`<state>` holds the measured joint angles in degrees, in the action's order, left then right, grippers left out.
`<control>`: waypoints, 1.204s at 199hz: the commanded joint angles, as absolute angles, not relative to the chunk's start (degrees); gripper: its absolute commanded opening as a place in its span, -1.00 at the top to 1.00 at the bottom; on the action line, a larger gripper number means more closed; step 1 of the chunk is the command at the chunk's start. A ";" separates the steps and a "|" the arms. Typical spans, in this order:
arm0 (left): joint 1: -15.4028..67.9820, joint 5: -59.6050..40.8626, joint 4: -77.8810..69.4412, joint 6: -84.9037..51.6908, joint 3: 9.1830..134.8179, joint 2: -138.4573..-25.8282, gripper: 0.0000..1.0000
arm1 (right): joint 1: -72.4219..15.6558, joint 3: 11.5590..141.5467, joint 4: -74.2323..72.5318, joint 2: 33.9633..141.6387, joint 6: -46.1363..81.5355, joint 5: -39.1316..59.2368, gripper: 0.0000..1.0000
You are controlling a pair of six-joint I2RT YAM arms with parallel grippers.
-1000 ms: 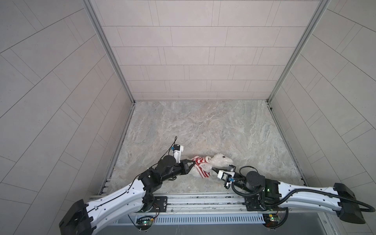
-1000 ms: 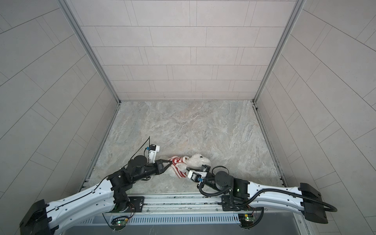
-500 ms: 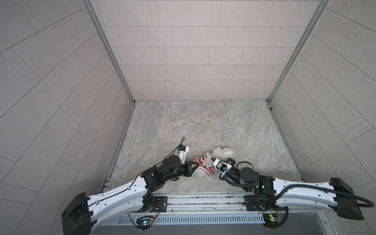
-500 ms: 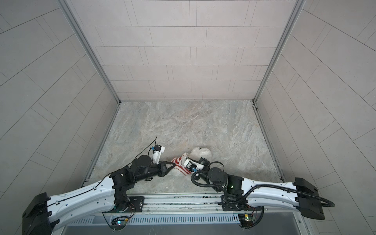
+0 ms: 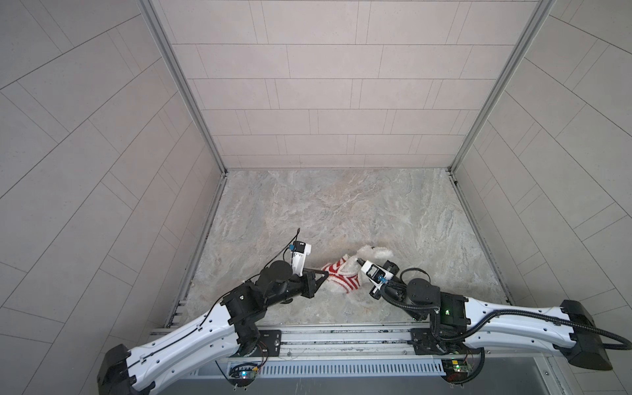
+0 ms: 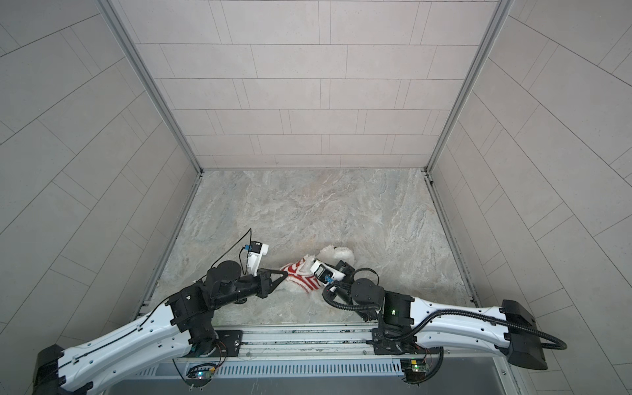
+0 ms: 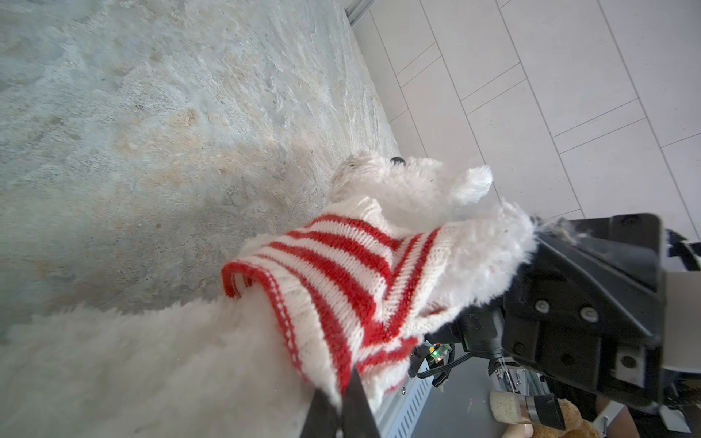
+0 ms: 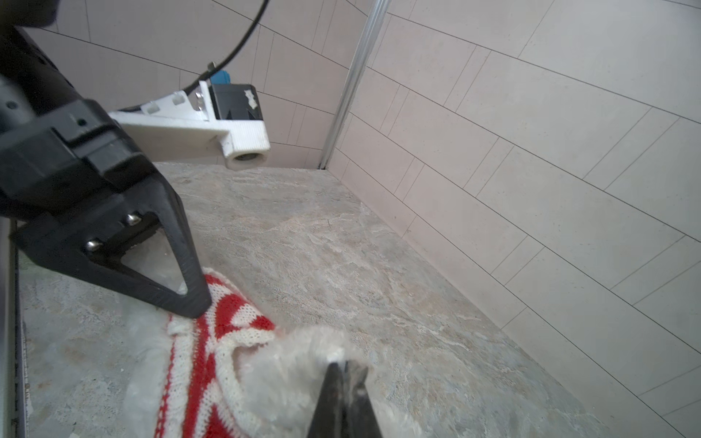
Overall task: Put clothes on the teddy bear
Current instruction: 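Release the hem and lift the right gripper away from the bear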
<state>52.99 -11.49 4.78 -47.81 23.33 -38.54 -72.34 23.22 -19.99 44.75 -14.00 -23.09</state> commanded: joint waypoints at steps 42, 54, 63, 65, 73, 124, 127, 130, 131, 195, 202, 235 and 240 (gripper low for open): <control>52.13 -11.54 1.49 -45.97 25.82 -49.72 0.88 | -70.79 33.13 -14.87 56.20 -5.13 -30.48 1.00; 50.95 -12.03 1.10 -45.98 25.81 -50.67 0.88 | -68.85 33.72 -15.01 57.94 -3.15 -30.29 1.00; 49.47 -13.53 0.35 -45.64 25.55 -50.59 0.91 | -66.20 32.90 -16.73 58.22 -0.56 -27.58 1.00; 49.13 -13.84 0.13 -45.58 25.46 -50.46 0.91 | -65.48 32.70 -17.08 58.17 0.17 -26.67 1.00; 47.67 -14.66 -0.45 -45.31 24.93 -49.99 0.90 | -61.58 31.70 -18.66 58.13 3.91 -22.30 0.99; 40.61 -20.10 -2.44 -41.56 27.06 -56.94 0.86 | -46.44 38.76 -14.90 68.94 10.42 -6.44 1.00; 40.30 -20.24 -2.52 -41.43 27.44 -57.54 0.86 | -45.98 39.19 -14.86 69.75 10.43 -5.97 1.00; 39.96 -20.48 -2.66 -41.32 27.69 -58.06 0.86 | -45.58 39.62 -14.81 70.58 10.50 -5.46 1.00; 39.80 -20.57 -2.73 -41.27 27.77 -58.25 0.86 | -45.38 39.80 -14.79 70.80 10.52 -5.28 1.00; 34.18 -21.34 -1.23 -36.43 32.40 -66.97 0.78 | -42.46 45.99 -13.88 79.88 9.27 -2.81 1.00; 33.71 -21.51 -1.40 -36.08 32.54 -67.43 0.76 | -42.45 46.49 -13.56 80.05 9.13 -2.61 1.00; 32.96 -21.36 -0.35 -34.23 33.30 -68.71 0.74 | -42.45 50.48 -4.78 78.16 8.00 -1.41 0.85; 32.96 -21.26 -0.15 -33.98 33.36 -68.73 0.75 | -42.45 50.72 -3.44 77.41 7.97 -1.33 0.79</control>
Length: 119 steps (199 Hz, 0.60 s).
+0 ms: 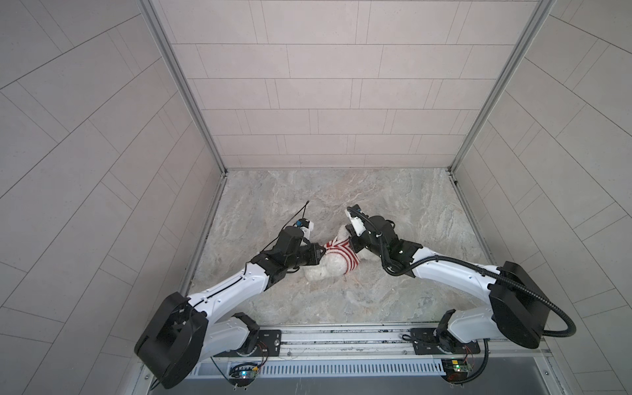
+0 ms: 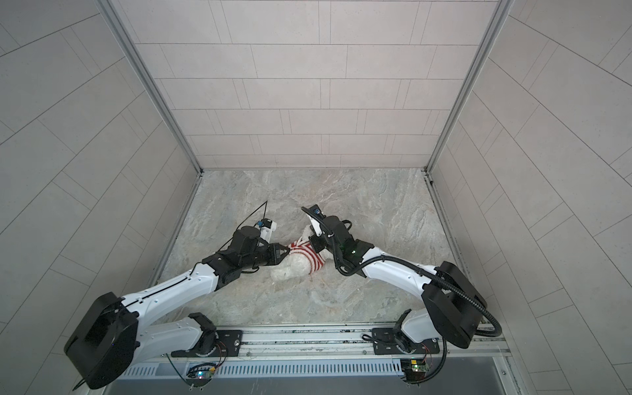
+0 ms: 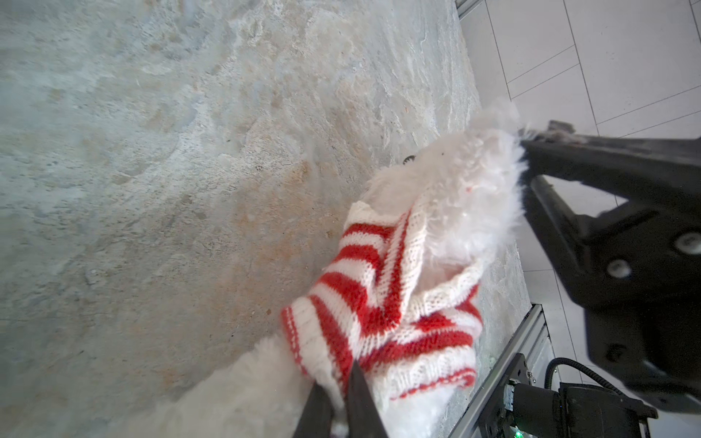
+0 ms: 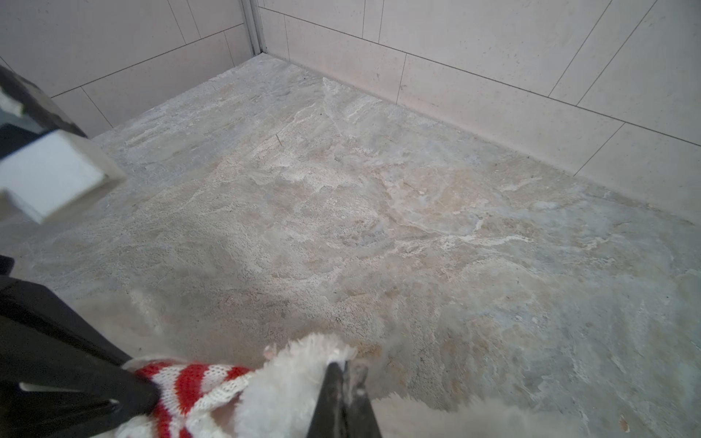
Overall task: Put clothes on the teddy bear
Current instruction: 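Release the hem and lift the right gripper away from the bear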
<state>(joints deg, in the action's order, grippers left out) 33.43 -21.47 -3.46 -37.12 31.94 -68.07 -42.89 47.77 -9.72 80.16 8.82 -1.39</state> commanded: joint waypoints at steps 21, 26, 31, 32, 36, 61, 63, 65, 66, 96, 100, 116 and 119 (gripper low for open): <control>32.87 -20.76 0.56 -32.54 33.98 -68.73 0.74 | -42.28 49.36 0.00 73.32 8.70 -1.57 0.58; 32.89 -20.74 0.80 -31.96 34.16 -68.65 0.75 | -42.19 48.93 0.76 72.31 9.01 -1.57 0.50; 32.87 -20.51 1.15 -31.51 34.38 -68.57 0.75 | -42.02 48.34 1.76 71.05 9.34 -1.49 0.43; 32.87 -20.50 1.23 -31.44 34.42 -68.56 0.75 | -42.02 48.21 1.93 70.86 9.37 -1.49 0.42; 32.87 -20.28 1.59 -31.08 34.63 -68.51 0.75 | -41.99 47.75 2.59 69.98 9.61 -1.52 0.39; 32.87 -19.97 2.46 -29.86 35.19 -68.55 0.76 | -40.41 44.71 5.88 64.69 11.25 -1.68 0.28; 32.87 -20.02 2.40 -29.83 35.21 -68.62 0.75 | -39.98 44.24 6.11 64.02 11.50 -1.41 0.26; 32.87 -20.01 2.38 -29.74 35.24 -68.68 0.76 | -39.81 44.09 6.13 63.83 11.60 -1.32 0.25; 32.87 -20.03 2.33 -29.72 35.20 -68.71 0.75 | -39.72 43.97 6.18 63.69 11.69 -1.19 0.24; 32.92 -20.26 1.07 -30.10 34.54 -69.49 0.76 | -33.81 41.22 6.66 62.12 13.27 3.98 0.04; 32.87 -20.14 1.06 -30.14 34.46 -69.60 0.75 | -33.34 41.22 6.68 62.49 13.27 4.62 0.02; 32.88 -19.99 0.41 -30.70 34.14 -69.86 0.75 | -31.82 41.69 5.46 65.03 12.93 6.48 -0.09; 32.87 -19.90 0.29 -30.86 34.05 -69.85 0.75 | -31.67 41.86 5.18 65.70 12.80 6.97 -0.11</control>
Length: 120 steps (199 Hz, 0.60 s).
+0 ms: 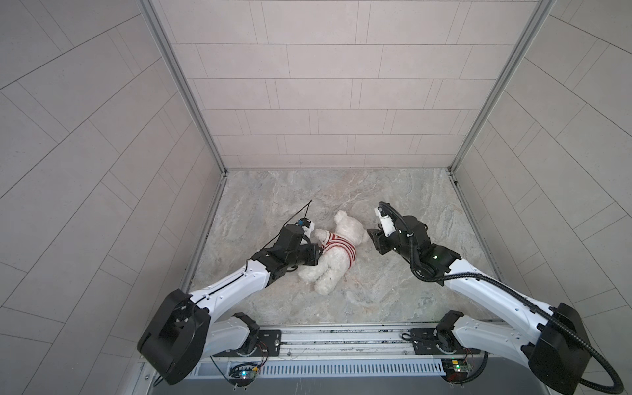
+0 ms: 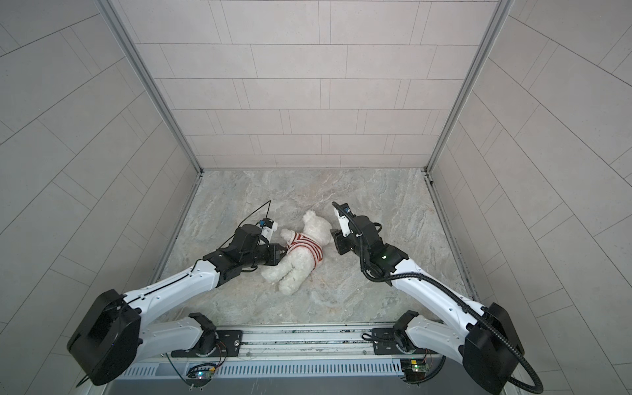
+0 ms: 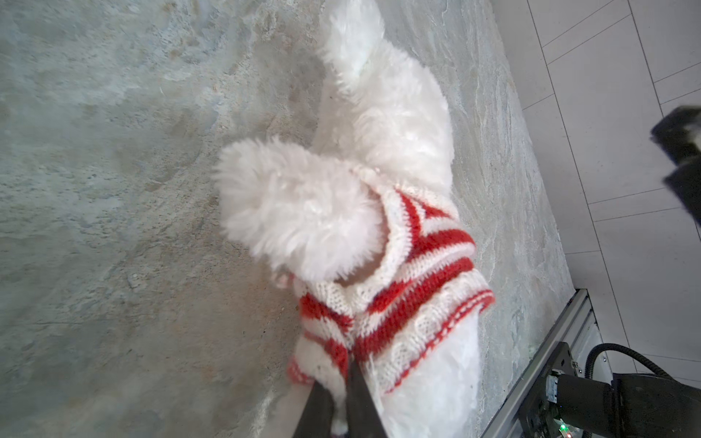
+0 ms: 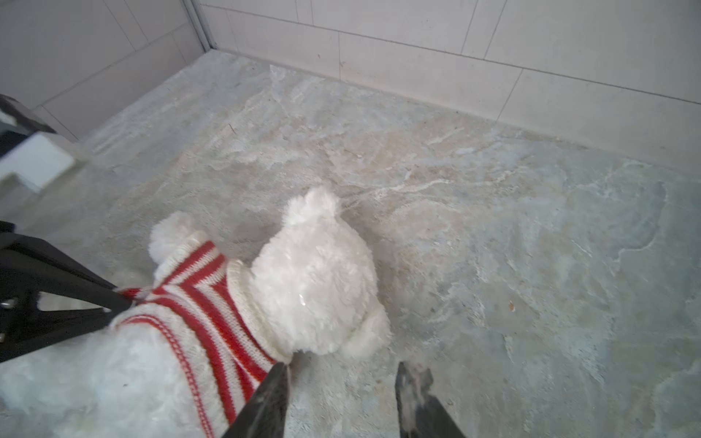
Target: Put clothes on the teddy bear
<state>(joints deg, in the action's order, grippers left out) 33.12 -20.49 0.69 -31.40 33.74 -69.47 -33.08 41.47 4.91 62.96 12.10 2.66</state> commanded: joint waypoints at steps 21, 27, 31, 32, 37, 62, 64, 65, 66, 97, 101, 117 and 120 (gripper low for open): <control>32.87 -18.89 0.46 -31.38 33.90 -69.62 0.70 | -30.67 45.13 4.45 71.48 11.42 9.76 -0.14; 32.87 -18.52 0.73 -31.43 33.92 -69.40 0.67 | -30.59 46.06 4.18 73.22 11.00 9.92 -0.14; 32.88 -18.26 0.91 -31.36 33.88 -69.15 0.64 | -30.59 46.75 4.13 74.29 10.72 10.01 -0.14; 32.88 -18.27 0.98 -31.37 33.86 -69.07 0.63 | -30.59 46.97 4.13 74.54 10.68 10.02 -0.14; 32.87 -17.99 1.28 -31.25 33.99 -68.72 0.59 | -30.59 47.86 4.13 75.76 10.08 10.12 -0.14; 32.87 -15.45 4.11 -30.21 34.42 -65.80 0.45 | -30.59 51.22 4.43 79.82 8.55 8.35 -0.12; 32.87 -15.22 4.39 -30.18 34.45 -65.54 0.45 | -30.59 51.39 4.40 80.07 8.49 8.20 -0.12; 32.87 -15.13 4.57 -30.08 34.49 -65.42 0.44 | -30.59 51.49 4.35 80.16 8.46 8.10 -0.12; 32.87 -14.99 4.79 -30.02 34.47 -65.32 0.44 | -30.59 51.54 4.33 80.24 8.45 8.00 -0.12; 32.92 -13.15 8.27 -29.05 35.07 -62.15 0.23 | -29.93 56.36 5.37 85.38 8.26 11.45 -0.14; 32.87 -13.07 8.49 -29.05 35.11 -61.73 0.20 | -29.89 56.87 5.44 85.93 8.16 12.09 -0.14; 33.05 -12.91 8.88 -29.49 34.88 -60.04 0.14 | -29.84 58.45 5.54 87.76 8.20 14.07 -0.19; 33.19 -12.85 8.94 -29.60 34.79 -59.65 0.13 | -29.88 58.59 5.49 88.05 8.33 14.33 -0.21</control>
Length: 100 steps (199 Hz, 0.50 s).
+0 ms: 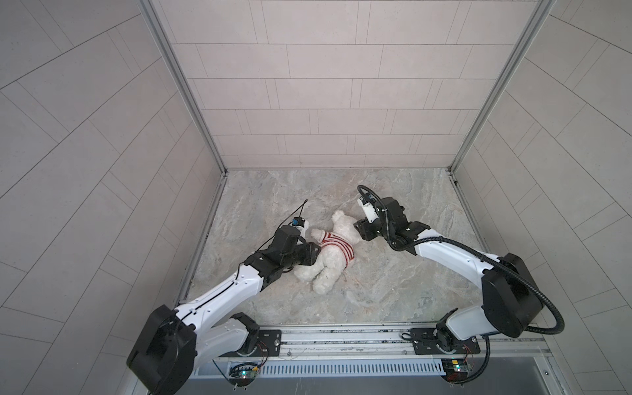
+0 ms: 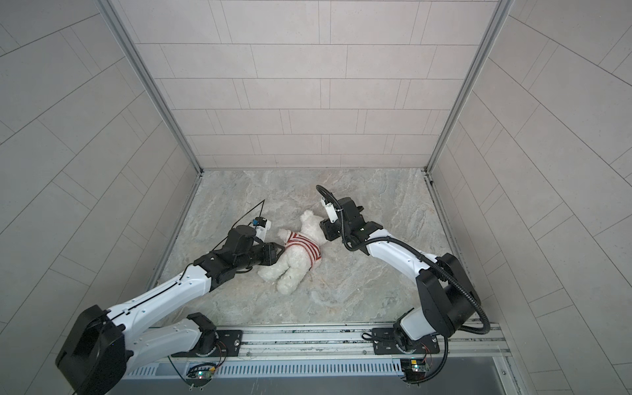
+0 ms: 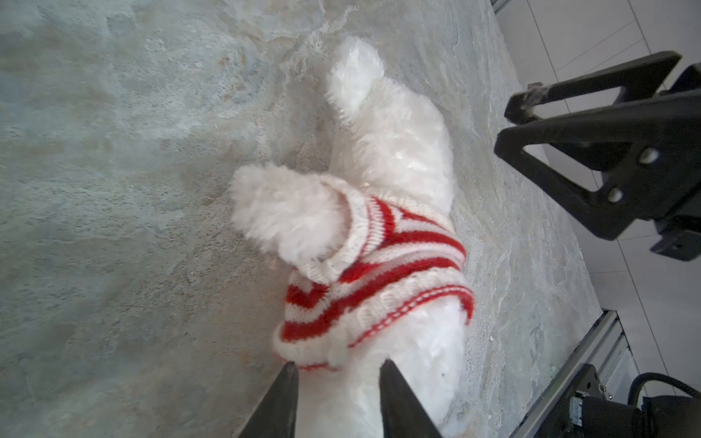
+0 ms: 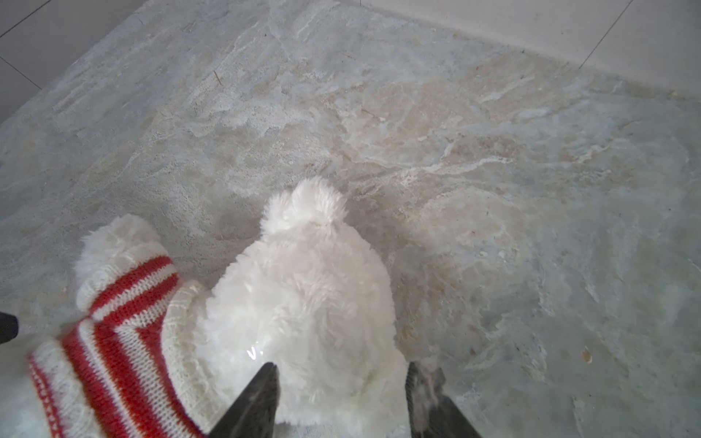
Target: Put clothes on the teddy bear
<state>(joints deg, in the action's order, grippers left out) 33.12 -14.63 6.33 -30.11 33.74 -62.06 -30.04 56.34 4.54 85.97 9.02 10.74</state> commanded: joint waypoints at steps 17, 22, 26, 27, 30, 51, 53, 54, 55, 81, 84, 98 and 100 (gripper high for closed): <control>34.45 -12.51 8.88 -30.48 34.46 -57.86 0.03 | -29.80 59.66 5.43 89.64 8.34 15.57 -0.26; 35.01 -12.27 8.88 -30.77 34.33 -57.46 0.01 | -29.79 60.01 5.51 90.24 8.27 15.78 -0.27; 35.48 -12.10 8.88 -31.01 34.35 -57.24 0.01 | -29.79 60.34 5.54 90.70 8.26 15.96 -0.27; 35.63 -12.07 8.88 -31.06 34.36 -57.18 0.00 | -29.79 60.40 5.54 90.88 8.22 16.06 -0.27; 36.00 -11.97 8.88 -31.21 34.29 -57.06 0.00 | -29.79 60.59 5.54 91.26 8.17 16.28 -0.28; 38.90 -11.00 8.63 -32.33 34.19 -56.91 -0.04 | -29.80 62.64 6.71 93.96 7.93 17.56 -0.33; 39.15 -10.92 8.51 -32.41 34.19 -56.92 -0.05 | -29.80 62.70 6.75 94.20 8.09 17.66 -0.33; 39.26 -10.82 8.47 -32.55 34.15 -56.94 -0.05 | -29.84 62.77 6.76 94.30 8.13 17.71 -0.33; 39.41 -10.82 8.41 -32.62 34.12 -56.94 -0.06 | -29.82 62.81 6.76 94.39 8.20 17.69 -0.33; 41.83 -10.37 6.27 -34.05 32.12 -57.97 -0.23 | -29.80 61.64 4.08 95.73 8.95 19.42 -0.35; 41.88 -10.37 5.94 -34.27 31.73 -58.12 -0.24 | -29.80 61.48 3.92 95.85 9.02 19.54 -0.35; 41.91 -10.54 3.98 -35.46 29.77 -58.45 -0.25 | -29.79 61.20 3.47 96.39 9.44 20.09 -0.35; 41.92 -10.59 3.68 -35.61 29.42 -58.49 -0.25 | -29.79 61.18 3.44 96.47 9.48 20.18 -0.35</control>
<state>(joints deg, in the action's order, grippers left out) 41.54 -11.55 6.24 -33.54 32.56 -57.89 -29.93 61.49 4.43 95.74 9.06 18.02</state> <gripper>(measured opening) 0.620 0.676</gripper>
